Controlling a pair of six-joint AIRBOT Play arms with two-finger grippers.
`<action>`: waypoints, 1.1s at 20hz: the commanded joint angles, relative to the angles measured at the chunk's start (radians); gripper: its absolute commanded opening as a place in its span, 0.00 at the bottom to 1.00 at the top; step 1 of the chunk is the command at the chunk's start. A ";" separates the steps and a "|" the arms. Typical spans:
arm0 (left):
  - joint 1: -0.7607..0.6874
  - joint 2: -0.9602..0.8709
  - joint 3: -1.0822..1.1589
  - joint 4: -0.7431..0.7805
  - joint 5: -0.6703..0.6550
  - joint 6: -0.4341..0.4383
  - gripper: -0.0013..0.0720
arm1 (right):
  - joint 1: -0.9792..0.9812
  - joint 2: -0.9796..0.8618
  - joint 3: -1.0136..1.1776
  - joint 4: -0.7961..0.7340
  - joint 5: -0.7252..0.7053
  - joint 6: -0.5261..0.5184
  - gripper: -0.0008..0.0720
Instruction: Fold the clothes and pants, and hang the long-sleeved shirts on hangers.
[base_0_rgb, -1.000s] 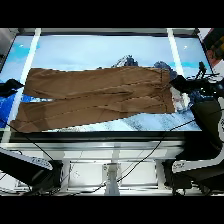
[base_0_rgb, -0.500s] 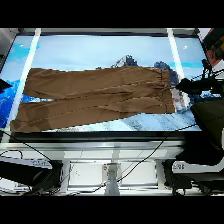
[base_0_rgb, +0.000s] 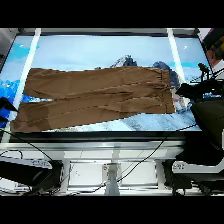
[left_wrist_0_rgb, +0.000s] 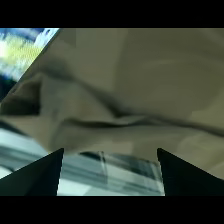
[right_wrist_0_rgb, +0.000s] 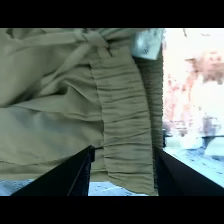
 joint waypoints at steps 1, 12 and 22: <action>0.004 -0.013 -0.087 0.126 -0.030 -0.144 0.87 | 0.000 0.001 0.000 -0.023 0.008 0.001 0.61; 0.002 -0.018 -0.095 0.128 0.196 -0.316 0.87 | 0.000 0.001 0.000 -0.024 0.008 0.001 0.61; 0.002 -0.019 -0.095 0.106 0.192 -0.332 0.51 | 0.000 0.001 0.000 -0.024 0.004 0.001 0.61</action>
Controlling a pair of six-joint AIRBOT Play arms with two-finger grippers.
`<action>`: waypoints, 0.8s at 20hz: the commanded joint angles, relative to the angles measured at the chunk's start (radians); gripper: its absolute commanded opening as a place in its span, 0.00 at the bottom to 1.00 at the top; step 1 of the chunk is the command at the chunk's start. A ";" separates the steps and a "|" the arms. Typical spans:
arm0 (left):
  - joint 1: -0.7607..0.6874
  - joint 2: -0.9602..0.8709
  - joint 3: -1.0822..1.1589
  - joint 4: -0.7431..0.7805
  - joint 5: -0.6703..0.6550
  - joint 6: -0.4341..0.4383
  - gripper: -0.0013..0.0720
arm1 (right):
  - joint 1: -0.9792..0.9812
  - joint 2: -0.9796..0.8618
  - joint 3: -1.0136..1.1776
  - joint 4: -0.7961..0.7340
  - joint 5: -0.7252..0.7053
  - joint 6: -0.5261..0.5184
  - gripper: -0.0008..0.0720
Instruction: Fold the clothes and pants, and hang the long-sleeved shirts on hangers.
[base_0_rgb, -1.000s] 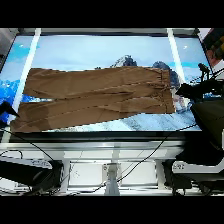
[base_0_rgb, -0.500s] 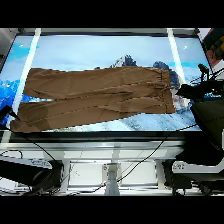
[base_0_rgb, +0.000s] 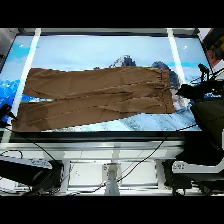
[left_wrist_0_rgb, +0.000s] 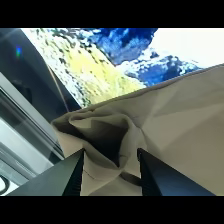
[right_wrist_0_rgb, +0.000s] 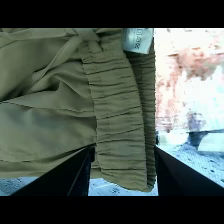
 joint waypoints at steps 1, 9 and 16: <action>0.000 0.000 0.000 -0.011 -0.017 0.006 0.51 | 0.000 0.001 0.000 0.001 -0.002 0.000 0.61; 0.000 0.000 0.043 -0.212 0.002 0.218 0.05 | 0.000 0.001 0.000 0.001 0.005 0.000 0.61; 0.004 0.095 0.195 -0.286 0.079 0.364 0.05 | 0.000 0.018 0.000 -0.006 0.015 -0.026 0.53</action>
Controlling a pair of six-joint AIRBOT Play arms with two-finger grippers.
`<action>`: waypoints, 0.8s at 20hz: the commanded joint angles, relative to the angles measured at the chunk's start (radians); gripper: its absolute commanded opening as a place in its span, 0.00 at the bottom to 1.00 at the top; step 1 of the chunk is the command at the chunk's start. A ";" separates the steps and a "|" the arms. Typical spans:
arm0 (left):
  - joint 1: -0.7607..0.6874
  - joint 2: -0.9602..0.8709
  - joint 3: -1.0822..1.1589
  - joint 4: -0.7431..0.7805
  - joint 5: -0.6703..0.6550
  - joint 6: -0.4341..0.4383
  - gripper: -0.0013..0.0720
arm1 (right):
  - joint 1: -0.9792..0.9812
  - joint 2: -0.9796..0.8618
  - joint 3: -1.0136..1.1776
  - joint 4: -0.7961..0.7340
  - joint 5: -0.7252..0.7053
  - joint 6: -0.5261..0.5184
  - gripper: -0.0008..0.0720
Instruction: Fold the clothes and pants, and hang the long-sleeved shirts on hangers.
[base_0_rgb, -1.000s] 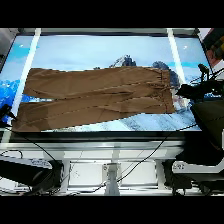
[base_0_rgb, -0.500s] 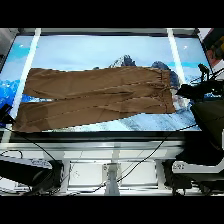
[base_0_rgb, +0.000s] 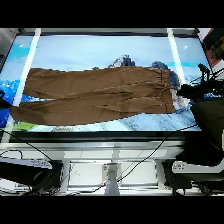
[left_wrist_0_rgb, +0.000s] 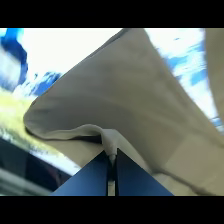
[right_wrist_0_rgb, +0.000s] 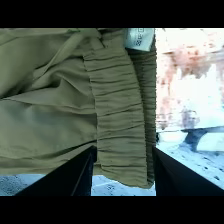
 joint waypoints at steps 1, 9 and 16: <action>0.003 0.076 0.039 -0.010 0.089 0.117 0.05 | 0.000 0.019 0.000 -0.003 0.008 -0.021 0.53; 0.004 0.226 0.035 -0.143 0.162 0.304 0.05 | -0.001 0.238 -0.139 -0.017 -0.002 -0.078 0.43; 0.003 0.283 0.023 -0.179 0.150 0.290 0.05 | 0.000 0.377 -0.457 0.016 -0.082 0.167 0.63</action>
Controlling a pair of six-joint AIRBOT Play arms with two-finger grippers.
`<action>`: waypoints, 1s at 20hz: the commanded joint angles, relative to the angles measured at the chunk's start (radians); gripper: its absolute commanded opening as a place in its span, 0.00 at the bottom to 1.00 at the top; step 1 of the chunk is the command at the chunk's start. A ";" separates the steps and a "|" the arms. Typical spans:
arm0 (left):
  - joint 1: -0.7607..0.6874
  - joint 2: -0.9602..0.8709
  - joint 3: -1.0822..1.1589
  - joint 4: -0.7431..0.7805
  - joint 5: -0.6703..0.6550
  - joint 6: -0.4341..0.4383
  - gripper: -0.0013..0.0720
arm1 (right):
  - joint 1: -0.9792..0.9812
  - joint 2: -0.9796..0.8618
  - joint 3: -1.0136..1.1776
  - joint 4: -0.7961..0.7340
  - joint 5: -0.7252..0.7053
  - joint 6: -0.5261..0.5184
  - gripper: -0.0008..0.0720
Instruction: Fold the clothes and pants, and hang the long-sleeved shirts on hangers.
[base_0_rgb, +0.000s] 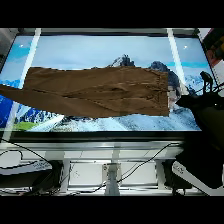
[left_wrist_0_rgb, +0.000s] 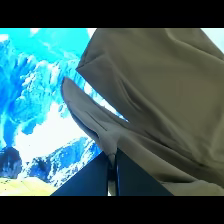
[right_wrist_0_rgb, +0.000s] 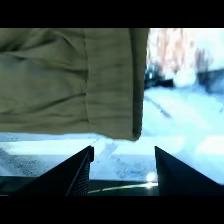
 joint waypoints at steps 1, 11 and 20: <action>0.000 0.016 -0.013 -0.028 -0.007 0.004 0.05 | 0.000 0.029 -0.129 0.018 -0.037 0.161 0.63; -0.001 0.016 -0.083 -0.027 -0.007 0.012 0.05 | 0.000 0.275 -0.546 0.314 -0.518 0.346 0.62; -0.004 0.016 -0.083 -0.027 0.004 0.031 0.05 | 0.000 0.323 -0.692 0.428 -0.696 0.492 0.64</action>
